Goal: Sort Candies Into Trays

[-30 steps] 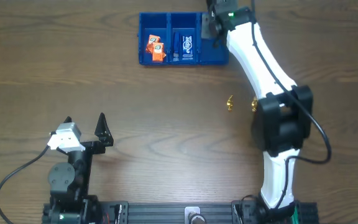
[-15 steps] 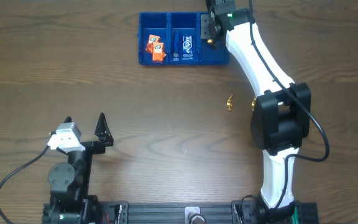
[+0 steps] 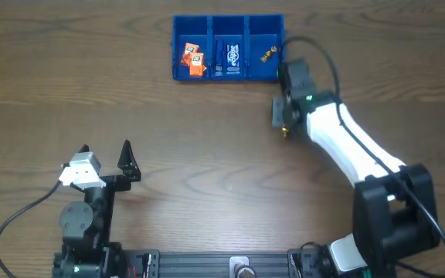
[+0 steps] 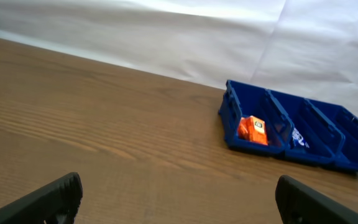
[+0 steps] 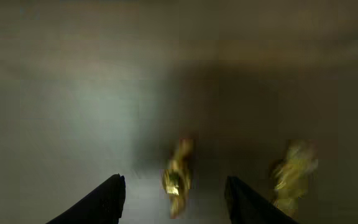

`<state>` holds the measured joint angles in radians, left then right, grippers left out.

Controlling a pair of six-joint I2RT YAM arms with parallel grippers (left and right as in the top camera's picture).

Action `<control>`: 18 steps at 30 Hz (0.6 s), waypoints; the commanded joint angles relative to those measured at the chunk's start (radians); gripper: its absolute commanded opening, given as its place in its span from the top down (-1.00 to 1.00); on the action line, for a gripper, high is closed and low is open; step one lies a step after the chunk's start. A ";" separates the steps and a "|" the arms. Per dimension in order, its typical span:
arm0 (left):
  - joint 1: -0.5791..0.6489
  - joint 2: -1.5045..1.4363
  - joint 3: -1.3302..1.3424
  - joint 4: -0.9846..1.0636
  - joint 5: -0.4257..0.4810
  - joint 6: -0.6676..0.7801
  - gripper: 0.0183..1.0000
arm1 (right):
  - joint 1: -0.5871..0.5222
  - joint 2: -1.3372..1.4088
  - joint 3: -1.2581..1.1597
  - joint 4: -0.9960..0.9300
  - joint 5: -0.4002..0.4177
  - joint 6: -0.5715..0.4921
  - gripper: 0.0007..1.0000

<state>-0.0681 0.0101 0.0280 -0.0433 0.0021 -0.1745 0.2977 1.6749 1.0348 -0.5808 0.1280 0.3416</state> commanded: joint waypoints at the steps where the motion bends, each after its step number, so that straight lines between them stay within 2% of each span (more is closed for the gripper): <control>1: 0.002 -0.006 -0.023 -0.035 -0.009 0.018 -1.00 | -0.006 0.034 -0.066 0.035 -0.037 0.037 -0.09; 12: 0.002 -0.006 -0.023 -0.035 -0.009 0.018 -0.99 | -0.012 0.114 -0.066 0.118 -0.041 0.056 -0.07; 18: 0.002 -0.006 -0.023 -0.035 -0.009 0.018 -1.00 | -0.013 0.121 -0.066 0.121 -0.040 0.056 0.08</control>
<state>-0.0681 0.0101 0.0280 -0.0433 0.0021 -0.1745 0.2974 1.7794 0.9703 -0.4599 0.0837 0.3866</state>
